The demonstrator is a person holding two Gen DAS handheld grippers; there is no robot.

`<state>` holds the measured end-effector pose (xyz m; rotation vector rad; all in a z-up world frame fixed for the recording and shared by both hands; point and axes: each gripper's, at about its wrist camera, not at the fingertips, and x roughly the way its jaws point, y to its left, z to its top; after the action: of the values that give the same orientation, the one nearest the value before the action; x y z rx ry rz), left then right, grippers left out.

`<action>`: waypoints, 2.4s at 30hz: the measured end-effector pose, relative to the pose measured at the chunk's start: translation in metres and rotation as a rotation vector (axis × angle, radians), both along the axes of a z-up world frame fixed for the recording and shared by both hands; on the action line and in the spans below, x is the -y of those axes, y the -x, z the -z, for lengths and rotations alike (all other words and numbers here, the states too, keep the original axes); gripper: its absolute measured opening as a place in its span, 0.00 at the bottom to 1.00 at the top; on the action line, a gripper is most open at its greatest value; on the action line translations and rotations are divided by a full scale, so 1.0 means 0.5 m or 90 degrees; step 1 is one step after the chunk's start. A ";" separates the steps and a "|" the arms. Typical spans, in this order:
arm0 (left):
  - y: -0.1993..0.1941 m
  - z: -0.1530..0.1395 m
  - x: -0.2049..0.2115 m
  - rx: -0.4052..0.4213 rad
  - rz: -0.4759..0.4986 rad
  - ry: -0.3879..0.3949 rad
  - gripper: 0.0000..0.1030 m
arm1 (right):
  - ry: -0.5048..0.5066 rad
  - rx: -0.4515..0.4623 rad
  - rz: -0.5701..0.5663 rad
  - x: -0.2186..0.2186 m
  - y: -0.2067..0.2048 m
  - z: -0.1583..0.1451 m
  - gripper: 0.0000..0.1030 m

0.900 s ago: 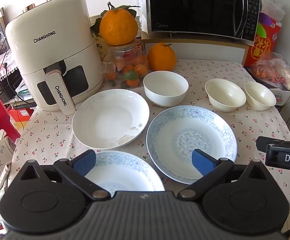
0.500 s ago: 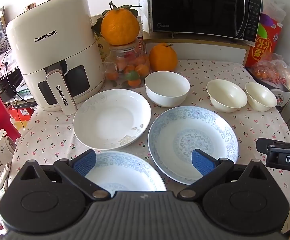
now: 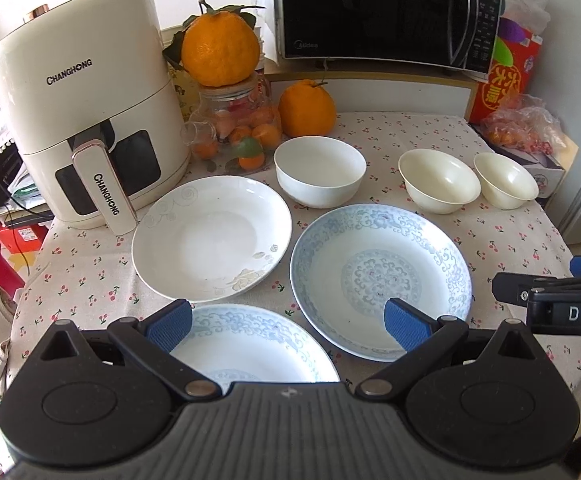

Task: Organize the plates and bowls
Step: 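Move the left gripper toward the rim of the blue-patterned plate, then close the left gripper on the blue-patterned plate rim and lift it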

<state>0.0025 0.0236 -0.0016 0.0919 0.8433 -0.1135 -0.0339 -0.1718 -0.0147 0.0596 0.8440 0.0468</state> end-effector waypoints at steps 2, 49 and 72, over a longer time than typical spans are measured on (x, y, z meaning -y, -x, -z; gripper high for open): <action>-0.006 0.009 -0.006 -0.011 0.023 0.004 1.00 | 0.002 0.004 -0.002 -0.002 -0.005 0.003 1.00; -0.171 0.122 -0.036 -0.097 0.089 0.127 0.05 | -0.228 -0.092 0.031 0.090 -0.156 0.129 0.11; -0.178 0.131 0.010 -0.109 0.119 0.126 0.06 | -0.216 -0.104 0.086 0.133 -0.159 0.131 0.11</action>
<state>0.0912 0.0186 -0.0671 -0.0261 0.9891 -0.3850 0.0457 -0.2382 -0.0802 0.4439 0.9868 0.0589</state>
